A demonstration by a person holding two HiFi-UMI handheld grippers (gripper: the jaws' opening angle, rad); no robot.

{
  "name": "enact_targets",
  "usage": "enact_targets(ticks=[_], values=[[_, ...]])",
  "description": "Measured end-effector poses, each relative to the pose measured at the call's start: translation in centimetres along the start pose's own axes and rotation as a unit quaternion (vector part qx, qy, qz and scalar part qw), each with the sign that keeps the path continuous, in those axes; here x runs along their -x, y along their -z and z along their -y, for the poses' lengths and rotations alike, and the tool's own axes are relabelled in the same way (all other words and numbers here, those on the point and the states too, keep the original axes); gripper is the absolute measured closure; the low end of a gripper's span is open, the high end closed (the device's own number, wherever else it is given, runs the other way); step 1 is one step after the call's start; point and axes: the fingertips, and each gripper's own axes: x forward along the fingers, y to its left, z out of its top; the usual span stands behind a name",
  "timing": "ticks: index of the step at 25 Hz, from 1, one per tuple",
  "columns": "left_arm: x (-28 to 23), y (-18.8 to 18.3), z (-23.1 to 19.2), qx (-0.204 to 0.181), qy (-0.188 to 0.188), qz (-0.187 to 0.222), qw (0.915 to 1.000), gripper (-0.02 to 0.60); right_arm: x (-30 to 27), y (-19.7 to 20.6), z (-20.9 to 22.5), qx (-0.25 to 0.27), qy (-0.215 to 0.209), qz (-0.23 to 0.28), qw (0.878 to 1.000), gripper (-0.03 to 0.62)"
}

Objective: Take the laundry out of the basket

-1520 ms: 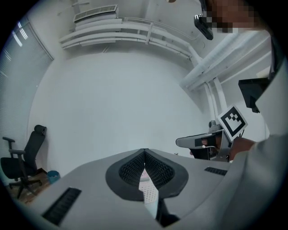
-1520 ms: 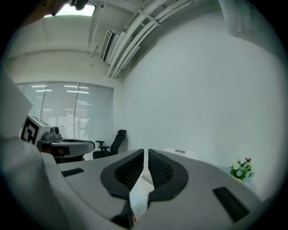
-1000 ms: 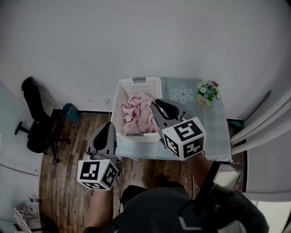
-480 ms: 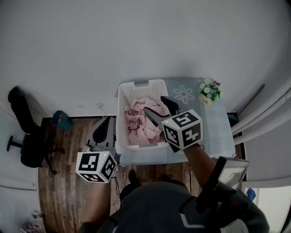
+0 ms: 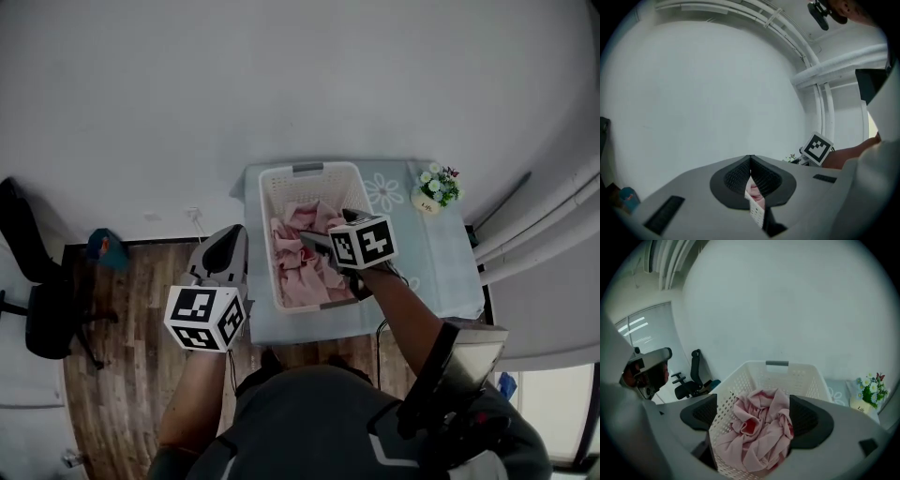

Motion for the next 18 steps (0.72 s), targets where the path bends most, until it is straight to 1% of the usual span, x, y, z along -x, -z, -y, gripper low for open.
enact_targets(ticks=[3, 6, 8, 11, 15, 18], values=[[-1.0, 1.6, -1.5, 0.007, 0.007, -0.012, 0.9999, 0.574, -3.0, 2.5, 0.9, -0.016, 0.016, -0.057, 0.998, 0.119], [-1.9, 3.4, -2.9, 0.022, 0.002, -0.029, 0.9993, 0.574, -5.4, 4.8, 2.0, -0.041, 0.032, -0.106, 0.993, 0.111], [-2.4, 4.6, -3.5, 0.029, 0.0, -0.041, 0.9987, 0.572, -6.5, 6.5, 2.7, -0.047, 0.041, -0.136, 0.989, 0.103], [-3.3, 6.2, -4.3, 0.039, 0.008, -0.058, 0.9976, 0.574, -8.0, 9.3, 3.5, -0.047, 0.046, -0.181, 0.981, 0.091], [-4.4, 8.6, -5.1, 0.035, 0.019, -0.083, 0.9957, 0.572, -9.6, 11.5, 4.8, -0.029, 0.072, -0.222, 0.972, 0.086], [-5.1, 9.8, -5.5, 0.037, 0.025, -0.096, 0.9944, 0.574, -10.9, 12.9, 5.8, -0.05, 0.082, -0.25, 0.963, 0.086]])
